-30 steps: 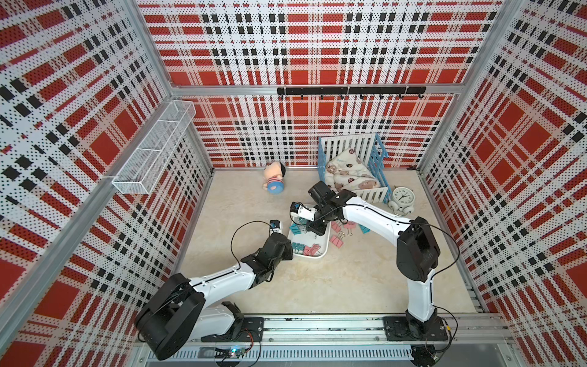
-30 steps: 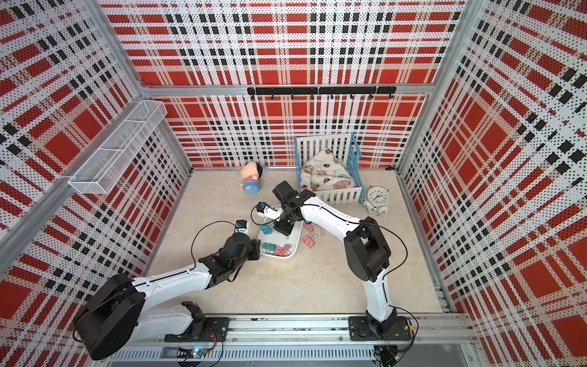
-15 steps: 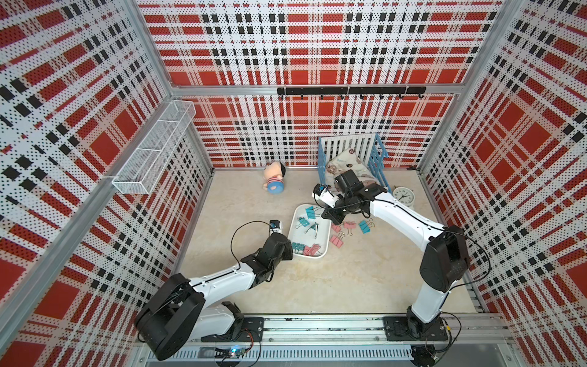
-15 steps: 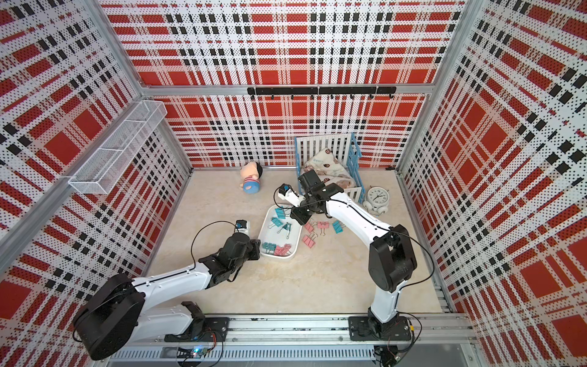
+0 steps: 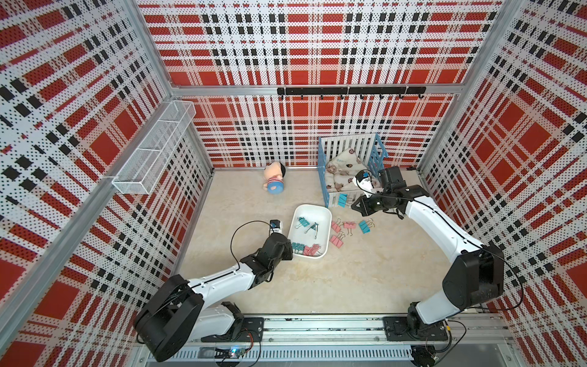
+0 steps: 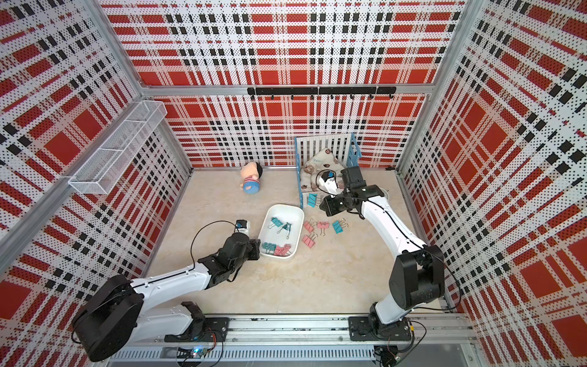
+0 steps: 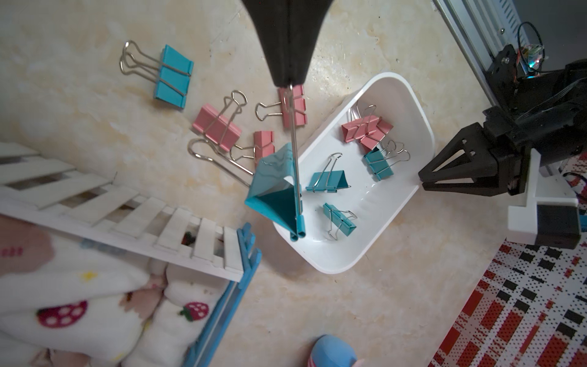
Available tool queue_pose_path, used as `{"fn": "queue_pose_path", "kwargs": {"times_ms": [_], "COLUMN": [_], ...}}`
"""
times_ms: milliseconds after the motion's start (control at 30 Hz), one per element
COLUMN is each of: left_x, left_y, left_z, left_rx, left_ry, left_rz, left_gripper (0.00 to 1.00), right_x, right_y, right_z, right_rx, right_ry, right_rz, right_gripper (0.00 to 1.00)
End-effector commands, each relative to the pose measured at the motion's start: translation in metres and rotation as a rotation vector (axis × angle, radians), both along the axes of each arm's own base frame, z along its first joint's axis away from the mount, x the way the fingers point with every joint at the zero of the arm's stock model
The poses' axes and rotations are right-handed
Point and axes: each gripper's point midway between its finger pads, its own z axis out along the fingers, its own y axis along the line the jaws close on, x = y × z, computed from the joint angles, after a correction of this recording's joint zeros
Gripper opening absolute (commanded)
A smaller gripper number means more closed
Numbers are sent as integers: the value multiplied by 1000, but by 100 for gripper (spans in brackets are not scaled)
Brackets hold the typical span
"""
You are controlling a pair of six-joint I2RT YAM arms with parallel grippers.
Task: Take out the binder clips from the storage box
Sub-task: Place the binder clip at the center of the board.
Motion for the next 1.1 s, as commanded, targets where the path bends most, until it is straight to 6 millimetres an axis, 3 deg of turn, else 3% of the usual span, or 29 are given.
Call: {"fn": "queue_pose_path", "kwargs": {"times_ms": [0, 467, 700, 1067], "left_x": [1, -2, -2, -1], "left_y": [-3, -5, -8, -11], "left_z": [9, 10, 14, 9], "left_rx": [-2, 5, 0, -1], "left_ry": [-22, -30, -43, -41], "left_rz": [-16, -46, -63, -80], "left_gripper": [30, 31, 31, 31], "right_x": [1, 1, 4, 7], "right_y": [-13, -97, -120, -129], "right_z": [16, -25, -35, -73], "right_rx": [109, 342, 460, 508], "right_ry": [2, 183, 232, 341], "right_rz": [-66, -324, -417, -467], "right_gripper": [0, 0, 0, 0]}}
